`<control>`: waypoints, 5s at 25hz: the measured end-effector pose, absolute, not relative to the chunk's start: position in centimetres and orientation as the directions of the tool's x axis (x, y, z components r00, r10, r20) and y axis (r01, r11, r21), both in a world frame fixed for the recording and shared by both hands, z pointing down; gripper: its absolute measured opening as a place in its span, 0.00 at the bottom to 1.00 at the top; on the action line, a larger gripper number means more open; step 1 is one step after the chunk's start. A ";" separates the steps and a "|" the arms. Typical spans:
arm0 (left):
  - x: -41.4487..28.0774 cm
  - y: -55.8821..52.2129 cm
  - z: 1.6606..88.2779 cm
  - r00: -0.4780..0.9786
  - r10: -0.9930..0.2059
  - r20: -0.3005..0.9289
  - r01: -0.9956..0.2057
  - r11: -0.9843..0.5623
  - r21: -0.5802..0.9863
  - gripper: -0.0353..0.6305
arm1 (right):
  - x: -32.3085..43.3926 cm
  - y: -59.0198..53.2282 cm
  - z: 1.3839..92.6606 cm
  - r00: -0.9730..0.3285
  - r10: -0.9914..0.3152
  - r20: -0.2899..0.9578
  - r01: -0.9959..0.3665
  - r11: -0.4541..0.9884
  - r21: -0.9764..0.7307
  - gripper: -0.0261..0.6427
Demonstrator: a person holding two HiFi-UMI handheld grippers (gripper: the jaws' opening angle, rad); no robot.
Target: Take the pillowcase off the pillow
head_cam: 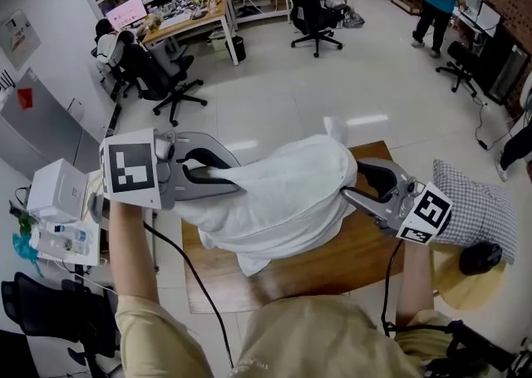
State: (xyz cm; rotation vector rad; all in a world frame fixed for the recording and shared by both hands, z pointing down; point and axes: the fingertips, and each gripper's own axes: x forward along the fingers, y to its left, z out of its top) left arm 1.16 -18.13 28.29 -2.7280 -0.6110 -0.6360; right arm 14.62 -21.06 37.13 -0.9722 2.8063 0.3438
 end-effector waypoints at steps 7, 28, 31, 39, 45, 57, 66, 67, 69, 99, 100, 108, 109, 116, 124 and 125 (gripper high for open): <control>1.1 -18.6 28.9 0.822 0.323 0.469 0.433 -0.890 -0.146 0.07 | 15.6 -20.5 38.7 -0.773 -0.552 -0.314 -0.611 0.781 0.130 0.19; -1.8 -23.4 31.6 0.825 0.328 0.460 0.483 -0.832 -0.274 0.07 | 18.3 -25.7 73.3 -0.653 -0.726 0.214 -0.752 0.655 -0.073 0.04; -1.0 -23.2 31.7 0.819 0.326 0.472 0.492 -0.823 -0.285 0.07 | 18.0 -26.9 77.0 -0.634 -0.737 0.233 -0.770 0.628 -0.109 0.04; 0.6 -25.2 31.1 0.891 0.179 0.417 0.337 -0.876 -0.344 0.08 | 19.5 -25.6 68.8 -0.555 -0.820 0.142 -0.832 0.546 -0.098 0.47; 2.6 -29.9 30.9 0.919 -0.033 0.393 0.041 -0.983 -0.179 0.08 | 18.7 -24.0 65.1 -0.521 -0.849 0.084 -0.853 0.519 -0.050 0.50; 3.3 -32.6 33.1 0.841 -0.223 0.492 -0.275 -0.961 0.034 0.07 | 9.6 -24.9 65.1 -0.608 -0.786 0.113 -0.790 0.613 0.010 0.46; 5.3 -30.8 31.1 0.920 -0.176 0.350 -0.272 -0.930 0.247 0.07 | 8.0 -26.9 69.1 -0.422 -0.853 0.305 -0.800 0.509 0.316 0.08; 5.3 -30.7 30.2 0.943 -0.154 0.295 -0.244 -0.923 0.298 0.07 | 7.9 -26.8 70.1 -0.416 -0.847 0.331 -0.799 0.515 0.312 0.07; 5.6 -29.9 27.4 0.986 -0.061 0.156 -0.112 -0.932 0.343 0.07 | 7.9 -27.0 73.7 -0.400 -0.817 0.416 -0.799 0.534 0.279 0.06; 3.3 -37.1 24.1 0.868 -0.497 -0.017 -0.276 -0.509 0.815 0.06 | 9.4 -26.5 60.8 -0.436 -0.900 -0.023 -0.894 0.436 -0.100 0.39; 3.4 -37.4 24.0 0.867 -0.497 -0.035 -0.260 -0.511 0.820 0.06 | 7.8 -26.4 60.8 -0.475 -0.880 -0.025 -0.876 0.476 -0.081 0.39; 4.1 -36.8 22.5 0.880 -0.455 -0.137 -0.169 -0.569 0.805 0.06 | 9.5 -30.0 59.6 -0.280 -0.958 -0.055 -0.960 0.281 -0.008 0.38; 3.8 -36.8 22.8 0.871 -0.478 -0.111 -0.198 -0.550 0.811 0.06 | 10.1 -30.3 58.9 -0.275 -0.959 -0.063 -0.961 0.275 -0.002 0.38; 3.4 -37.1 24.3 0.846 -0.531 -0.057 -0.231 -0.460 0.858 0.06 | 8.4 -30.0 58.6 -0.405 -0.913 0.060 -0.912 0.407 0.040 0.07; -1.5 -36.1 22.7 0.845 -0.450 -0.290 0.060 -0.458 0.887 0.06 | 6.2 -27.9 77.3 -0.396 -0.854 0.337 -0.887 0.451 0.100 0.06; -1.7 -35.6 22.2 0.847 -0.439 -0.301 0.068 -0.471 0.880 0.06 | 6.6 -28.0 78.9 -0.399 -0.841 0.365 -0.886 0.457 0.083 0.06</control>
